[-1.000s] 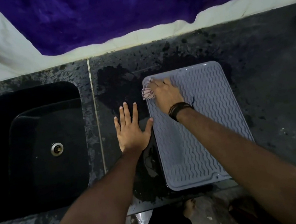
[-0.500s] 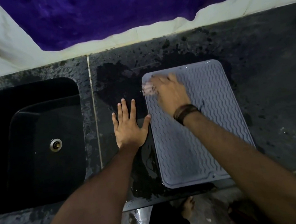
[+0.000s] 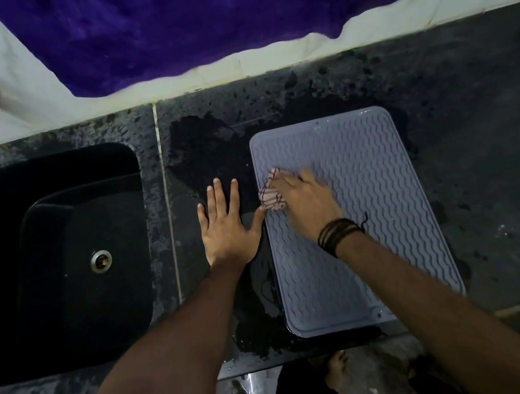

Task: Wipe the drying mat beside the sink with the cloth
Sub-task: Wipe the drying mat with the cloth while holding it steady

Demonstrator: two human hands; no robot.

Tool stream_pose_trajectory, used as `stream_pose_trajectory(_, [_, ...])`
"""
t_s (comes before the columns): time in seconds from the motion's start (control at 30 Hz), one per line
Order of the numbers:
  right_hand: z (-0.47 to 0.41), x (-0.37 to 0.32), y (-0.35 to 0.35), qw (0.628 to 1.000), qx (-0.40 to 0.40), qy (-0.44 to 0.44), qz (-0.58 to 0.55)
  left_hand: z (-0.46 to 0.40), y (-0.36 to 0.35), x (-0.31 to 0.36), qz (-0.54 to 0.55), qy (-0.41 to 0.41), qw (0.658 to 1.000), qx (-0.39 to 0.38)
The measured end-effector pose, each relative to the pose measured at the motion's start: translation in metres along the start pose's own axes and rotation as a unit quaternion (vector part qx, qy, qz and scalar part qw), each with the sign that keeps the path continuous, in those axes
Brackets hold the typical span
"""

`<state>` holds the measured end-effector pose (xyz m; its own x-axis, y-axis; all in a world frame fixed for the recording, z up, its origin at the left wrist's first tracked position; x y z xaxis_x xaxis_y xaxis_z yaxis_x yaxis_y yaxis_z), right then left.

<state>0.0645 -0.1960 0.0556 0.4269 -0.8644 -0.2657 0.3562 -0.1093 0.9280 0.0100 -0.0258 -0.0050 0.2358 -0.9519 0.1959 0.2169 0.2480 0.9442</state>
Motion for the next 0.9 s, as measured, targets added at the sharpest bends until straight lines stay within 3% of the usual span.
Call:
stream_pose_trajectory(0.07, [0.003,0.003,0.004,1.000,0.007,0.002,-0.019,0.000,0.000,0.000,-0.002,0.002,1.000,-0.001])
stream_pose_trajectory(0.2, [-0.030,0.008,0.031,0.994,0.098,-0.018,-0.055,-0.001,-0.001,0.000,0.010,0.006,1.000,0.001])
stream_pose_trajectory(0.4, [-0.079,0.011,0.035,0.999,0.001,-0.041,-0.017,-0.002,-0.002,0.000,0.014,0.009,1.000,0.004])
stream_pose_trajectory(0.73, [0.001,0.003,-0.001,1.000,0.018,0.002,0.012,-0.001,-0.003,-0.001,0.000,0.004,1.000,0.012])
stream_pose_trajectory(0.9, [-0.018,0.004,0.024,0.997,0.065,0.000,-0.043,-0.002,-0.005,-0.001,0.004,0.005,1.000,0.017])
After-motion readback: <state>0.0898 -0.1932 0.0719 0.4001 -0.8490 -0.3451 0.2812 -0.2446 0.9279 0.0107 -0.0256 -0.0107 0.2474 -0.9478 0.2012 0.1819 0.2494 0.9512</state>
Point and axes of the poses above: each hand's wrist, its own z-axis away from the middle knuckle, its own y-axis out of the back of the hand, x = y × z, the point moved 1 cm from there along -z, towards the middle knuckle, and after that the axes turned 10 degrees about -x, right-handed, at the moved point
